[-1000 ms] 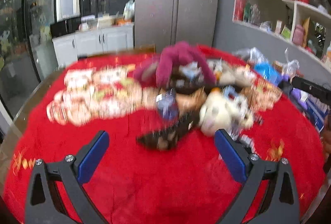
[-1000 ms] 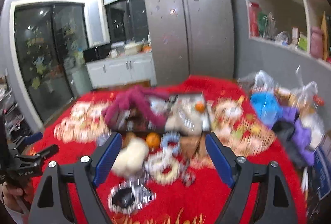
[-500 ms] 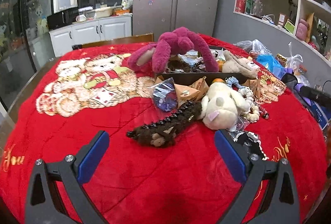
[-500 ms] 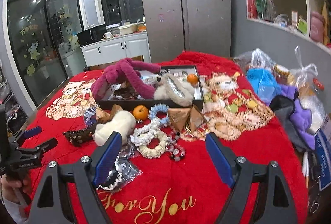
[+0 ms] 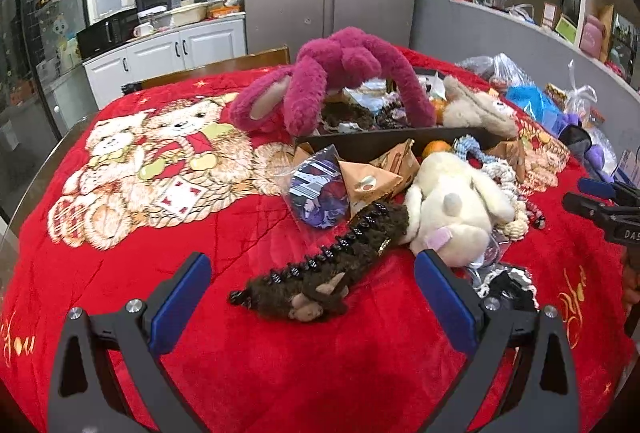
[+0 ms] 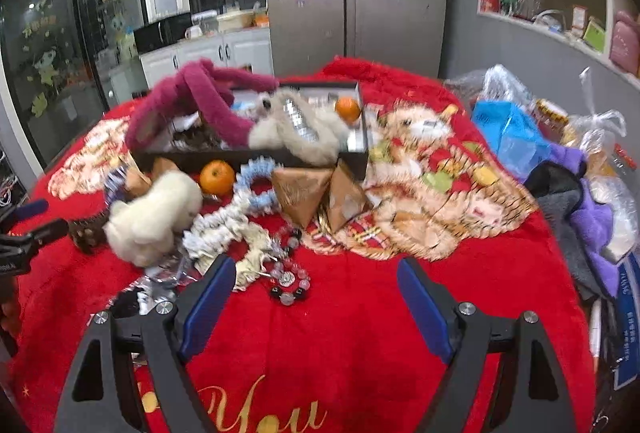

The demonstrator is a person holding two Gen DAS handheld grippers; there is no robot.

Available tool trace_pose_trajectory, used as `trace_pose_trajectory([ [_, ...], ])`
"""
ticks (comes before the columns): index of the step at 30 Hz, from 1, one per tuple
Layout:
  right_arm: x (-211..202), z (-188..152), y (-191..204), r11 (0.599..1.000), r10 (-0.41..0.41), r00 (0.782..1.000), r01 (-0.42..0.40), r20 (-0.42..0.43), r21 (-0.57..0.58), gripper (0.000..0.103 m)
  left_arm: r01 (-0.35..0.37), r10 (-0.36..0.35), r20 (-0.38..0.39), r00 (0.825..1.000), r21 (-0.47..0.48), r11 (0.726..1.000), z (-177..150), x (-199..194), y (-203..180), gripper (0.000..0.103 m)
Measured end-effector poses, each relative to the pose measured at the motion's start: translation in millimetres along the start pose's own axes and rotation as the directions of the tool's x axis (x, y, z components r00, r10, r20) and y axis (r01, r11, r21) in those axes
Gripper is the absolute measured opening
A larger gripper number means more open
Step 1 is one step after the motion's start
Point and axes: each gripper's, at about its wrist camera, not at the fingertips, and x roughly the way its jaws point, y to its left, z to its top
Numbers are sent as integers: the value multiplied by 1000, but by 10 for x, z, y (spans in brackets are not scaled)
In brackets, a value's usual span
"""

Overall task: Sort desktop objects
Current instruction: 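Grasp the brown spiky hair clip with the left tool while the right grasps the beaded bracelet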

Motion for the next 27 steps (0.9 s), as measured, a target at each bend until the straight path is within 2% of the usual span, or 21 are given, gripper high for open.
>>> trace_pose_trajectory([
  [8,428,-58,27,1000,14,995,-16,-98,-15,85,9,-8,-60,998,19,1000,64,365,-34,102],
  [14,607,-62,19,1000,26,991,-26,-132,1,85,13,-15,-134,991,-14,1000,8,633,49,102],
  [17,659,-76,4,999,35,990,-34,-135,13,86,31,-38,-151,988,-50,998,-6,690,116,102],
  [22,668,-83,33,1000,20,992,-21,-123,-2,86,-20,21,-170,985,8,1000,-20,731,15,103],
  [27,676,-83,63,1000,1,992,-3,-125,-12,86,-20,20,-173,985,4,1000,-21,731,18,103],
])
